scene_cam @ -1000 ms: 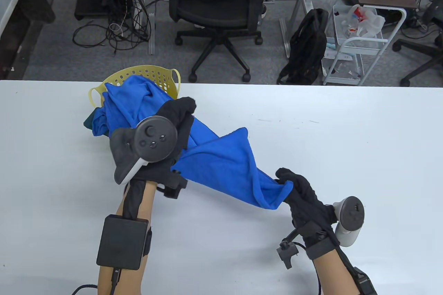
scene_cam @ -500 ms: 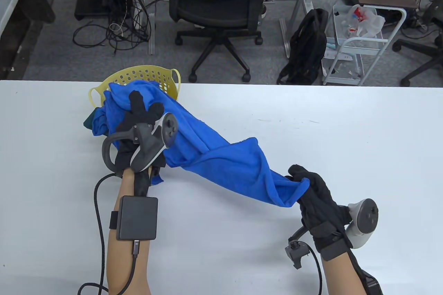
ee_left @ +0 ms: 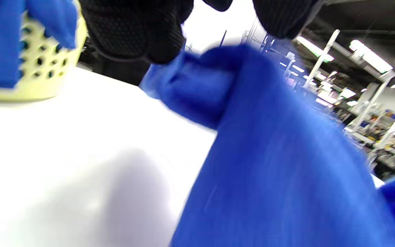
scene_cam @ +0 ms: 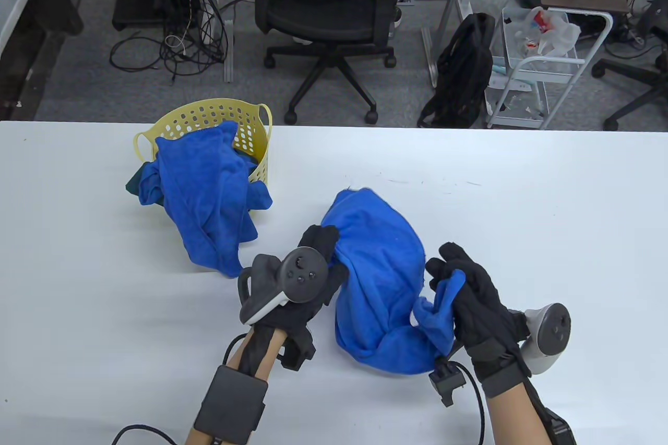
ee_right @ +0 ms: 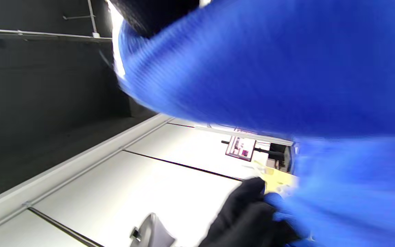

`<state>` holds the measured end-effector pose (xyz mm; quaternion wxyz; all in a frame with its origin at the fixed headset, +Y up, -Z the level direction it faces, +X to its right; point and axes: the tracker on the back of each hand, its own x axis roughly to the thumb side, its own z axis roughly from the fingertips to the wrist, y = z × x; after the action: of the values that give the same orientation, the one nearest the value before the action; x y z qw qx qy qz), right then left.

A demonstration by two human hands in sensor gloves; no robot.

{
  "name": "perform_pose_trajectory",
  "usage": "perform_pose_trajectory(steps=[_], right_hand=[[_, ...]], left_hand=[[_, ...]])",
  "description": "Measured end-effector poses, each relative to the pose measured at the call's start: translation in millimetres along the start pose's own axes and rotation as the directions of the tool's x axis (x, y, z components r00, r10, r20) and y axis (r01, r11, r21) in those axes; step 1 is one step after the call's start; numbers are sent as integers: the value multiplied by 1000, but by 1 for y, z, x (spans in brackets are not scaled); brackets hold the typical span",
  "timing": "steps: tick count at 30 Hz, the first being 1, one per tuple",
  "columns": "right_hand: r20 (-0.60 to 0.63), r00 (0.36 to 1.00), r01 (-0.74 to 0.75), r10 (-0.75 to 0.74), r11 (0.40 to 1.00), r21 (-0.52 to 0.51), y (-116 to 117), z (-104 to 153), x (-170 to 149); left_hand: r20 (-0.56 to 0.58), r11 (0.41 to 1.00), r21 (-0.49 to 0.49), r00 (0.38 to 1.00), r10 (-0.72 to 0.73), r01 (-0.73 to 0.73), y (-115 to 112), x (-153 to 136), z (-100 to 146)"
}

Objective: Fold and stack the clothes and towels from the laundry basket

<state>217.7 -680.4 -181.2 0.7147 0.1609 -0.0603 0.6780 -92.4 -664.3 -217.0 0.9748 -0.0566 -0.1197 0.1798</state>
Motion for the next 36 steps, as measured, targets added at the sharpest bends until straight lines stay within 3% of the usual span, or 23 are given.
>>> perform_pose_trajectory(steps=[2, 4, 7, 9, 11, 13, 15, 17, 18, 21, 23, 25, 28, 31, 32, 33, 36], right_hand=[[-22, 999, -49, 49, 999, 3, 1, 0, 0], [-15, 999, -35, 35, 999, 27, 5, 0, 0], [-1, 997, 77, -78, 990, 118, 17, -2, 1], [20, 988, 149, -154, 974, 170, 25, -2, 5], [34, 985, 156, -167, 966, 208, 30, -1, 9], [86, 995, 20, -42, 969, 244, 31, 0, 15], [150, 986, -105, 69, 963, 248, 28, 0, 20], [201, 977, -124, 76, 963, 239, 23, -1, 23], [222, 972, -144, 78, 943, 300, 21, -2, 25], [266, 921, -369, 286, 860, 354, 25, 0, 30], [334, 768, -636, 546, 712, 298, 32, 1, 33], [318, 669, -737, 672, 545, 400, 39, 0, 31], [248, 569, -791, 784, 438, 427, 46, 1, 24], [191, 599, -724, 778, 424, 543, 45, -1, 18], [135, 674, -639, 726, 481, 600, 43, -1, 14], [113, 706, -610, 699, 519, 599, 42, -1, 12], [-35, 791, -503, 611, 683, 529, 45, 0, 0]], left_hand=[[36, 997, 49, 998, 56, -58, -13, 4, 15], [119, 991, 29, 984, 129, -133, -19, 14, 28], [251, 963, -186, 938, 239, -195, -35, 39, 41], [278, 951, -250, 928, 248, -180, -47, 48, 42], [307, 941, -222, 898, 315, -254, -54, 50, 42], [329, 893, -149, 831, 449, -424, -53, 44, 43], [336, 861, -54, 803, 492, -505, -44, 33, 45], [315, 873, 141, 857, 407, -467, -30, 19, 48], [312, 871, 245, 885, 345, -426, -23, 12, 52], [224, 897, 401, 970, 98, -183, -13, 9, 61], [110, 862, 499, 981, -162, 86, -11, 13, 66], [55, 834, 525, 972, -230, 167, -12, 16, 68], [15, 850, 492, 974, -227, 190, -18, 16, 66], [7, 870, 444, 970, -242, 214, -24, 15, 62], [7, 870, 442, 969, -246, 217, -27, 15, 61], [10, 871, 440, 969, -249, 219, -28, 15, 61], [28, 877, 430, 968, -249, 213, -33, 17, 60]])
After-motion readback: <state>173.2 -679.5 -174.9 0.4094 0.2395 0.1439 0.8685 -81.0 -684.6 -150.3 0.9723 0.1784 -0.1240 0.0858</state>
